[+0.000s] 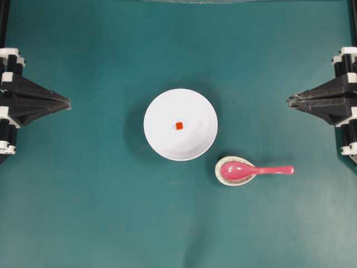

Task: Grip the spoon and scoop the red block from the bowl with right arm.
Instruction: 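Move the right gripper toward the pink spoon handle, opening it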

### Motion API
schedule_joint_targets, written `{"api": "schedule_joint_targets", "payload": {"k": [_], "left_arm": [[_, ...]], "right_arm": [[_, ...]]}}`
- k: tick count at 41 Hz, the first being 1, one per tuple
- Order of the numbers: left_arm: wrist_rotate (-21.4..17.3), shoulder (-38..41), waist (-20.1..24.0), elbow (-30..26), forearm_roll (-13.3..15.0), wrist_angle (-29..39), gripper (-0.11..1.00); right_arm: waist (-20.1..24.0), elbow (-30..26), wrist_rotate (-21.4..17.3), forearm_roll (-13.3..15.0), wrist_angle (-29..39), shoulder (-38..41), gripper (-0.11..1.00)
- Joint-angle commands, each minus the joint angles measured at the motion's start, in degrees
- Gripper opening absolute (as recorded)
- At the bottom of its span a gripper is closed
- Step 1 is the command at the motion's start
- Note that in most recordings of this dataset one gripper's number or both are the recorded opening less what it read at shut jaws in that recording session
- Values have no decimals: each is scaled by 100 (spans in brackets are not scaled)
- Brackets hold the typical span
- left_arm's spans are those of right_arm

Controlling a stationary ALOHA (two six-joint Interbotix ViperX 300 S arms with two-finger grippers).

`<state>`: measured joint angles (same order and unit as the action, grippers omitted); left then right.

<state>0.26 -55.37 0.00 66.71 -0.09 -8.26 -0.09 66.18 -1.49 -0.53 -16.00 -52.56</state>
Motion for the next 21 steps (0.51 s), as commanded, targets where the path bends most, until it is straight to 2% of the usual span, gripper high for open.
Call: {"api": "schedule_joint_targets", "payload": {"k": [1, 8, 21], "left_arm": [[9, 53, 9, -211, -9, 167, 0], [9, 53, 9, -264, -9, 448, 0], [9, 53, 18, -264, -9, 659, 0]], "right_arm": [[0, -185, -35, -18, 70, 18, 0], [0, -308, -123, -26, 404, 9, 3], [0, -580, -132, -79, 1081, -53, 33]]}}
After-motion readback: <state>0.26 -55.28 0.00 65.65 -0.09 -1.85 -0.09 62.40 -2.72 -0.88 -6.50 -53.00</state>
